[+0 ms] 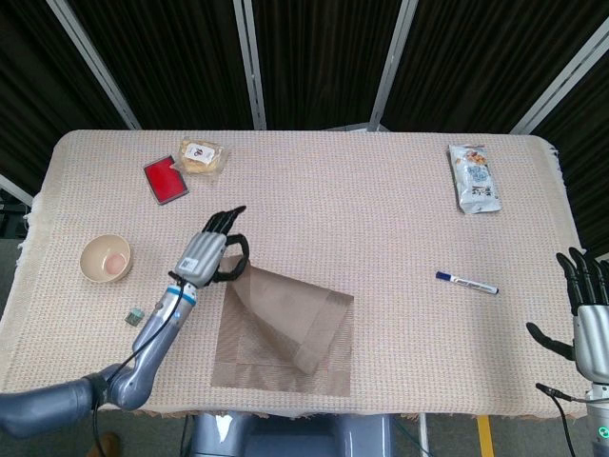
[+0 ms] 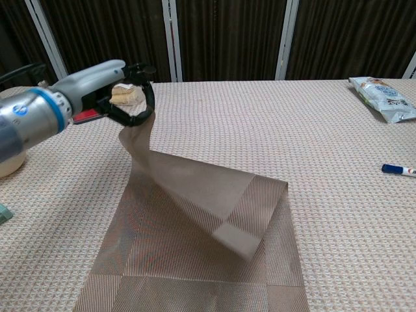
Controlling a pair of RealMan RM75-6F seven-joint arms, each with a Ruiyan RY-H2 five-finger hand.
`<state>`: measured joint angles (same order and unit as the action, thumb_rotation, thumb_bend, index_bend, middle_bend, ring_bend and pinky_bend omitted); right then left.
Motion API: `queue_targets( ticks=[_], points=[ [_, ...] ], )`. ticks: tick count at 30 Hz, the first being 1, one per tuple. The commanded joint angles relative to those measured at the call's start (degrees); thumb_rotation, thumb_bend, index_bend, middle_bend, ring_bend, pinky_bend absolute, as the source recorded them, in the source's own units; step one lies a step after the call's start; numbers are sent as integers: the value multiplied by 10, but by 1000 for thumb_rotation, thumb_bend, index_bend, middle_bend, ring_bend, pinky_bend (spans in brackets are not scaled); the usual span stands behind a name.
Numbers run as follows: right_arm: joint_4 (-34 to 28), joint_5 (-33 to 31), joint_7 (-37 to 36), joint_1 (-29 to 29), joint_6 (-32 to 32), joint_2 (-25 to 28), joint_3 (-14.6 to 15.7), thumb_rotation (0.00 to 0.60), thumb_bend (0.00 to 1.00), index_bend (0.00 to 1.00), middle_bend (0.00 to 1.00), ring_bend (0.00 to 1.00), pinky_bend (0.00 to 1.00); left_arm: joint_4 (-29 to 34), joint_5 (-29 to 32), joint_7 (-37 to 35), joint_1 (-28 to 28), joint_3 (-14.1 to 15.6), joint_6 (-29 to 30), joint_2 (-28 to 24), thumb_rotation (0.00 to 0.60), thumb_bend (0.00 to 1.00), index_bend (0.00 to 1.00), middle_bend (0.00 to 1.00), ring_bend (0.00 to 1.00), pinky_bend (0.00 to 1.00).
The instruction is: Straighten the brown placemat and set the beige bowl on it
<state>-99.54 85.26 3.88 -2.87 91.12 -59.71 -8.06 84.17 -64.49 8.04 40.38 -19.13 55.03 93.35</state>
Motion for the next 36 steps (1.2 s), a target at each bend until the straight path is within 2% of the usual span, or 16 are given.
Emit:
queue_targets(
  ticks=[1, 5, 10, 12, 14, 15, 16, 19, 21, 25, 30, 31, 33, 36],
  points=[
    [4, -12, 5, -2, -4, -2, -6, 600, 0, 0, 0, 0, 0, -102, 136, 68, 97, -88, -69, 34, 600, 451, 693, 0, 0, 0],
    [9, -23, 13, -3, -7, -4, -9, 600, 0, 0, 0, 0, 0, -195, 169, 60, 130, -95, -93, 58, 600, 451, 694, 0, 0, 0],
    [16, -36, 19, -7, -17, -10, -11, 600, 0, 0, 0, 0, 0, -259, 180, 46, 140, -84, -110, 71, 600, 442, 672, 0, 0, 0],
    [19, -40, 21, -9, -23, -13, -11, 600, 0, 0, 0, 0, 0, -269, 186, 52, 139, -77, -111, 70, 600, 358, 517, 0, 0, 0],
    [22, -42, 23, -11, -26, -15, -10, 600, 0, 0, 0, 0, 0, -270, 179, 57, 135, -73, -83, 66, 600, 112, 163, 0, 0, 0],
    [23, -42, 23, -11, -27, -15, -10, 600, 0, 0, 0, 0, 0, -267, 176, 56, 133, -72, -76, 64, 600, 26, 48, 0, 0, 0],
    [23, -42, 23, -12, -28, -15, -10, 600, 0, 0, 0, 0, 0, -261, 167, 57, 129, -69, -60, 58, 600, 3, 12, 0, 0, 0],
    [22, -39, 21, -13, -32, -15, -7, 600, 0, 0, 0, 0, 0, -220, 143, 69, 107, -58, -14, 25, 600, 0, 0, 0, 0, 0],
    [20, -33, 21, -14, -36, -14, -2, 600, 0, 0, 0, 0, 0, -166, 130, 89, 80, -46, 21, -17, 600, 0, 0, 0, 0, 0],
    [17, -9, 29, -21, -49, -15, 12, 600, 0, 0, 0, 0, 0, -15, 126, 138, 10, -19, 90, -120, 600, 0, 0, 0, 0, 0],
    [27, 75, 57, -54, -93, -12, 47, 600, 0, 0, 0, 0, 0, 174, 108, 179, -93, 30, 193, -249, 600, 0, 0, 0, 0, 0],
    [29, 85, 57, -59, -98, -11, 50, 600, 0, 0, 0, 0, 0, 197, 104, 181, -107, 37, 205, -266, 600, 0, 0, 0, 0, 0],
    [43, 146, 73, -81, -116, -17, 68, 600, 0, 0, 0, 0, 0, 241, 93, 187, -145, 64, 237, -304, 600, 0, 0, 0, 0, 0],
    [45, 196, 69, -104, -141, -19, 90, 600, 0, 0, 0, 0, 0, 271, 68, 181, -183, 93, 266, -333, 600, 0, 0, 0, 0, 0]
  ],
)
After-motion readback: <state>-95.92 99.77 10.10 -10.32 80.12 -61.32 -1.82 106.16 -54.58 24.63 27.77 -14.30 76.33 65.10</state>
